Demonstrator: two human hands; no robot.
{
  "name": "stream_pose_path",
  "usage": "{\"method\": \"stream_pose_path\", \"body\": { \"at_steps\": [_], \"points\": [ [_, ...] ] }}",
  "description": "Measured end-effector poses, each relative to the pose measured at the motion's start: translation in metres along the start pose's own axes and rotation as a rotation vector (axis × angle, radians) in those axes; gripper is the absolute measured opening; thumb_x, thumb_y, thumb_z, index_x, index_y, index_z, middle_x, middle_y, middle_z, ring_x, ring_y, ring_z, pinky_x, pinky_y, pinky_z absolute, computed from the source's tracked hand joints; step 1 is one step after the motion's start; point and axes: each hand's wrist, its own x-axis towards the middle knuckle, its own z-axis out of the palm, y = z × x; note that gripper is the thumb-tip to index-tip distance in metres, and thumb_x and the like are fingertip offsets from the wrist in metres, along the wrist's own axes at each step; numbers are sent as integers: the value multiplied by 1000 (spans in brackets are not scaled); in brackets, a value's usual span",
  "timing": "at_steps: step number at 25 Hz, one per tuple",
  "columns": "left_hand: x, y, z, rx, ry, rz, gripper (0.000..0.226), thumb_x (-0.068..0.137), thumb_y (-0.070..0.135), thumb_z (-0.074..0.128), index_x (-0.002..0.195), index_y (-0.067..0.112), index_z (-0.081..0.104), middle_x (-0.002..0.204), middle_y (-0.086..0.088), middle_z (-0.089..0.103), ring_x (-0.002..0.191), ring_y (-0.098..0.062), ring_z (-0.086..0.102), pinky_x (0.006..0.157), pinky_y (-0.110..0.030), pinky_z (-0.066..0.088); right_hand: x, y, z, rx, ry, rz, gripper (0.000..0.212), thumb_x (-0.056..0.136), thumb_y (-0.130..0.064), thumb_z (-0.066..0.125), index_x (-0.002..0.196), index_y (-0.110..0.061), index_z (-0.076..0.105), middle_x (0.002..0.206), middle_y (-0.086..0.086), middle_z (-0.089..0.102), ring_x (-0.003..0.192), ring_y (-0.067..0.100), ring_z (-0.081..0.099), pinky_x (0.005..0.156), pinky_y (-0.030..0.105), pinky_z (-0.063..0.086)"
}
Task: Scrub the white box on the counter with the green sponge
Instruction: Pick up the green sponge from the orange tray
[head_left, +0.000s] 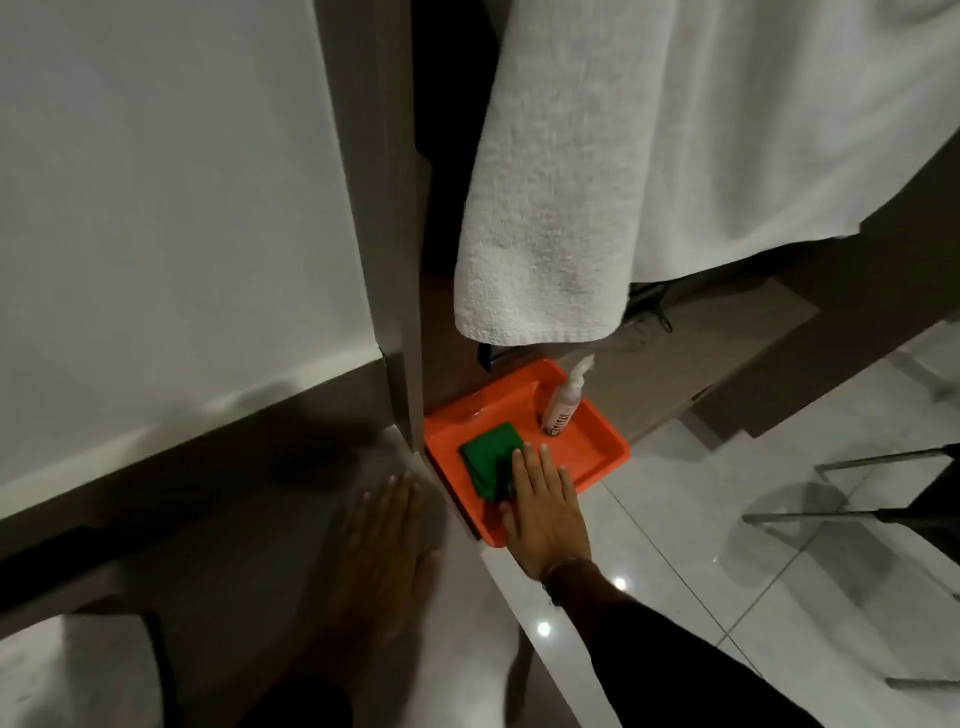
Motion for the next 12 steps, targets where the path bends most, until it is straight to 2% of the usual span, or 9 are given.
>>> {"method": "stream_pose_path", "body": {
  "at_steps": [4, 7, 9, 12],
  "points": [
    [23, -11, 44, 13, -55, -89, 79, 102, 56, 31, 162, 6, 19, 172, -17, 15, 157, -36, 24, 126, -58, 24, 70, 12, 34, -49, -152, -90, 89, 89, -52, 43, 159, -9, 9, 168, 14, 5, 154, 31, -1, 123, 50, 3],
    [22, -8, 51, -21, -68, -94, 78, 103, 59, 21, 164, 10, 12, 174, -14, 11, 160, -32, 15, 128, -56, 20, 85, 14, 60, -130, -290, -110, 102, 82, -54, 52, 158, -7, 3, 167, 18, -1, 154, 32, -3, 124, 49, 3],
    [22, -9, 50, -23, -64, -92, 79, 103, 59, 18, 164, 10, 11, 174, -13, 11, 160, -32, 14, 127, -57, 22, 88, 13, 70, -140, -308, -91, 94, 89, -47, 50, 158, -6, 1, 167, 18, -1, 154, 33, -2, 124, 49, 6],
    [22, -9, 48, -13, -78, -106, 79, 103, 58, 23, 163, 8, 16, 173, -15, 15, 159, -33, 21, 126, -57, 26, 94, 9, 76, -113, -242, -45, 60, 102, -20, 24, 158, -4, 8, 167, 18, 10, 154, 34, 6, 124, 47, 13]
  ]
}}
